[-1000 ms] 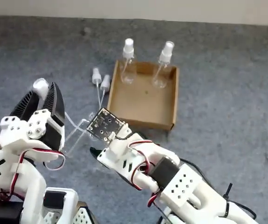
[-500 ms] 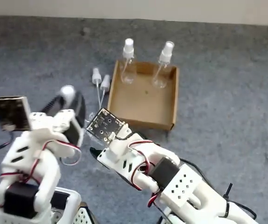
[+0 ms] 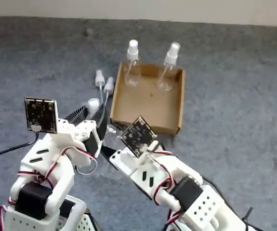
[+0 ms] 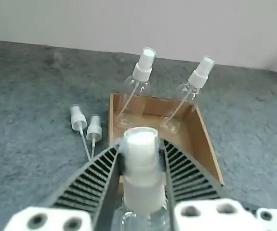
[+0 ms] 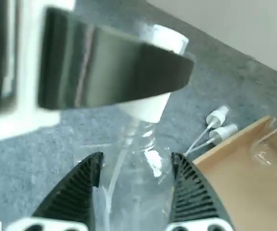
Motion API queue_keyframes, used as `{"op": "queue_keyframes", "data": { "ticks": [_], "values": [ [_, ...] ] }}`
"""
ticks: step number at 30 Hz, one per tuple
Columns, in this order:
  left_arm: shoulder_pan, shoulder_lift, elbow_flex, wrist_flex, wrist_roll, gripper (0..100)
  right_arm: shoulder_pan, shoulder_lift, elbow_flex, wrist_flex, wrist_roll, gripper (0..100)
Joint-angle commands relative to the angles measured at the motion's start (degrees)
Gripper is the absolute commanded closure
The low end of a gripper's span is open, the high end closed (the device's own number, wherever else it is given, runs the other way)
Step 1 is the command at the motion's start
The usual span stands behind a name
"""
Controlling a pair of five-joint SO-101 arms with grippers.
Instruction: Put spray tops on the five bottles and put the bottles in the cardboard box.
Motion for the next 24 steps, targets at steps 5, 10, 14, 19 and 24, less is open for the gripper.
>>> {"op": "queue_keyframes", "data": {
  "ticks": [5,10,14,19,24],
  "values": [
    [6.81,0.22,0.48,-0.18,-0.35,100,7.78,-2.59,-1.01,-2.42,-0.88,99.4],
    [9.45,0.22,2.86,-2.02,-4.13,100,7.52,-2.59,-1.01,-2.42,-0.97,99.4],
    [10.15,0.22,6.29,-7.56,-4.22,100,5.76,-2.59,-0.92,-2.33,-0.88,99.4],
    [10.15,0.22,6.81,-9.23,-4.22,100,4.88,-2.68,-0.84,-2.33,-0.88,99.4],
    [9.71,0.13,6.29,-9.23,-4.31,99,5.05,-2.59,-1.01,-2.33,-0.79,99.4]
  ]
}}
